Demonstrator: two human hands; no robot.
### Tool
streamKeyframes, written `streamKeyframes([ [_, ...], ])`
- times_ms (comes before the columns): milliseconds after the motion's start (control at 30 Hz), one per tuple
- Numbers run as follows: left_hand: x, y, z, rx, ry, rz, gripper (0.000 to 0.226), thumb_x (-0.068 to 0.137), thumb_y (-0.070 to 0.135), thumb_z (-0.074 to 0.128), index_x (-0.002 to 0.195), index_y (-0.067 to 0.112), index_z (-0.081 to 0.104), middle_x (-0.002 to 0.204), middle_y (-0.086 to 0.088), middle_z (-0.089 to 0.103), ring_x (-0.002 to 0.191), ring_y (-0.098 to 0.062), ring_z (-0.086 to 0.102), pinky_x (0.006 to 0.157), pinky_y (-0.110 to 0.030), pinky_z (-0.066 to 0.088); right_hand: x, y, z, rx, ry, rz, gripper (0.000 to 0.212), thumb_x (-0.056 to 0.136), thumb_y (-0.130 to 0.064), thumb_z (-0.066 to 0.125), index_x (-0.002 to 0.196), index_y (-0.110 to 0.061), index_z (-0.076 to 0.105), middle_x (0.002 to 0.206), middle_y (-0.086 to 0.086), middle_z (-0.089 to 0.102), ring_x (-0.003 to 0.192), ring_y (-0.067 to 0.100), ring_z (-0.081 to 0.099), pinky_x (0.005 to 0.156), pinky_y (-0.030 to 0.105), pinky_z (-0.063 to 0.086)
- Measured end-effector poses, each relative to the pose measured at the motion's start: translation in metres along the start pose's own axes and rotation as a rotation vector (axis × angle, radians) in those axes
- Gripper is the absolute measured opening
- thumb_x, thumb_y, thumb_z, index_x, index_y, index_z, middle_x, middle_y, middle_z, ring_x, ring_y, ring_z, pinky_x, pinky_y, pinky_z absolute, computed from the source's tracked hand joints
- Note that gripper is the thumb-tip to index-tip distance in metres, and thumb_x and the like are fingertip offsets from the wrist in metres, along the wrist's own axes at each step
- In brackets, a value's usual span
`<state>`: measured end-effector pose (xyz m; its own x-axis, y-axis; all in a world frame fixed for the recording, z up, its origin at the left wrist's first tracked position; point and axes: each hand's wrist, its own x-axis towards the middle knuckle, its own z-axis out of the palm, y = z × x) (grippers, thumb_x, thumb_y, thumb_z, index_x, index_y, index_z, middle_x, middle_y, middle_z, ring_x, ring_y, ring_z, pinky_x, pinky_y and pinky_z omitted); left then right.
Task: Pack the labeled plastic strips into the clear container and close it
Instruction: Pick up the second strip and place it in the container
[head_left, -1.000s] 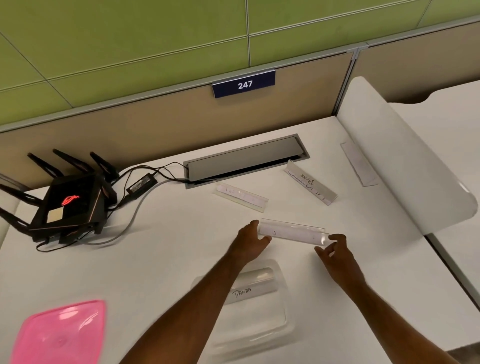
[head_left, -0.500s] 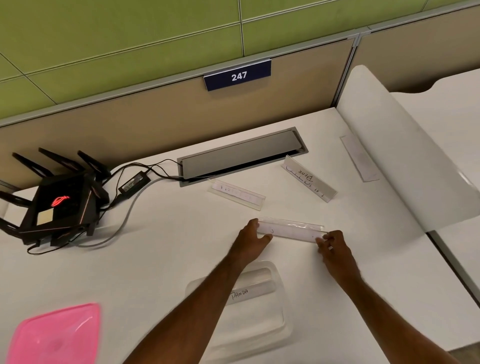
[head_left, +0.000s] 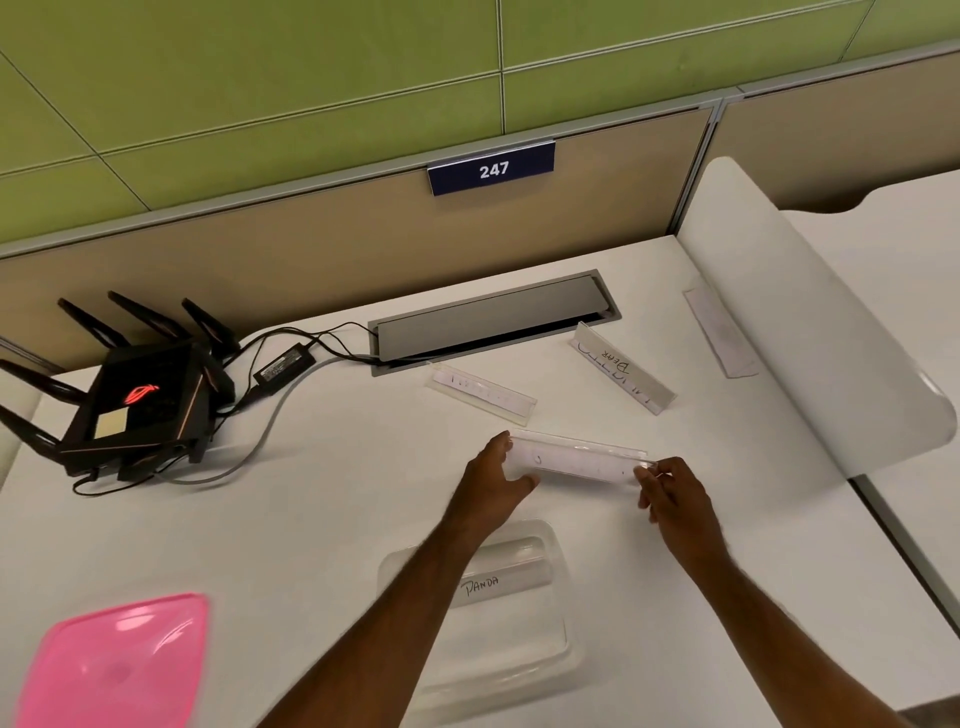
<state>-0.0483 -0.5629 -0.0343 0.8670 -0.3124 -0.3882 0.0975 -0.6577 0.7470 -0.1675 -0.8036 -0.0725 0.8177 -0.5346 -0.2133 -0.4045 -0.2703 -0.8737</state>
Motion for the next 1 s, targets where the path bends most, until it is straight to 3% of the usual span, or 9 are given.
streamKeyframes([
  [133,-0.016,-0.002,-0.011,-0.024,0.038,0.035,0.080,0.086,0.034,0.076,0.152,0.029,0.032,0.148,0.008,0.049,0.133,-0.010,0.047,0.102,-0.025,0.042,-0.005,-0.012,-0.003,0.018,-0.006,-0.043,0.022,0.098,-0.036,0.065,0.083,-0.022,0.058,0.062,0.004,0.065,0.052,0.008,0.052,0.056,0.030,0.041],
  [233,-0.029,-0.005,-0.020,-0.073,0.059,0.049,0.085,0.085,0.029,0.078,0.154,0.032,0.029,0.151,0.009,0.047,0.136,-0.008,0.044,0.107,-0.029,0.043,-0.010,-0.025,-0.004,0.080,-0.031,-0.060,0.023,0.096,-0.036,0.069,0.080,-0.020,0.061,0.054,0.006,0.056,0.049,0.010,0.046,0.052,0.024,0.037],
  [333,-0.042,-0.010,-0.030,-0.100,0.093,0.066,0.087,0.084,0.026,0.080,0.153,0.038,0.028,0.151,0.013,0.046,0.134,-0.003,0.043,0.102,-0.023,0.041,-0.018,-0.039,-0.003,0.191,-0.103,-0.026,0.023,0.093,-0.034,0.073,0.079,-0.018,0.065,0.051,0.001,0.050,0.049,0.013,0.039,0.047,0.017,0.033],
  [467,-0.060,-0.017,-0.045,-0.087,0.139,0.113,0.091,0.083,0.023,0.081,0.153,0.041,0.027,0.149,0.016,0.047,0.131,0.004,0.042,0.103,-0.019,0.037,-0.026,-0.054,-0.001,0.253,-0.180,0.011,0.026,0.091,-0.036,0.075,0.079,-0.015,0.067,0.053,0.004,0.049,0.050,0.016,0.037,0.044,0.021,0.032],
  [667,-0.087,-0.031,-0.068,-0.017,0.226,0.192,0.093,0.084,0.025,0.080,0.155,0.041,0.023,0.149,0.021,0.044,0.139,-0.005,0.039,0.115,-0.038,0.039,-0.042,-0.078,0.007,0.337,-0.282,0.068,0.030,0.083,-0.042,0.080,0.081,-0.012,0.072,0.056,0.002,0.049,0.051,0.015,0.039,0.046,0.021,0.034],
  [800,-0.105,-0.039,-0.081,0.005,0.268,0.261,0.089,0.086,0.021,0.078,0.154,0.042,0.026,0.150,0.022,0.044,0.137,-0.005,0.040,0.113,-0.039,0.042,-0.050,-0.096,0.011,0.429,-0.367,0.095,0.040,0.073,-0.047,0.084,0.081,-0.009,0.074,0.055,0.003,0.042,0.048,0.015,0.032,0.046,0.023,0.030],
  [867,-0.114,-0.043,-0.087,0.057,0.302,0.286,0.088,0.087,0.023,0.077,0.154,0.044,0.025,0.149,0.020,0.043,0.137,-0.005,0.039,0.112,-0.034,0.042,-0.054,-0.102,0.011,0.475,-0.411,0.110,0.043,0.069,-0.048,0.087,0.082,-0.009,0.075,0.056,0.003,0.039,0.048,0.016,0.030,0.047,0.024,0.029],
  [1000,-0.131,-0.053,-0.097,0.184,0.371,0.319,0.084,0.088,0.024,0.076,0.155,0.039,0.028,0.147,0.020,0.039,0.133,0.008,0.027,0.102,0.002,0.024,-0.062,-0.113,0.014,0.526,-0.506,0.150,0.040,0.070,-0.049,0.088,0.076,-0.012,0.074,0.057,0.001,0.034,0.051,0.016,0.026,0.049,0.025,0.030],
])
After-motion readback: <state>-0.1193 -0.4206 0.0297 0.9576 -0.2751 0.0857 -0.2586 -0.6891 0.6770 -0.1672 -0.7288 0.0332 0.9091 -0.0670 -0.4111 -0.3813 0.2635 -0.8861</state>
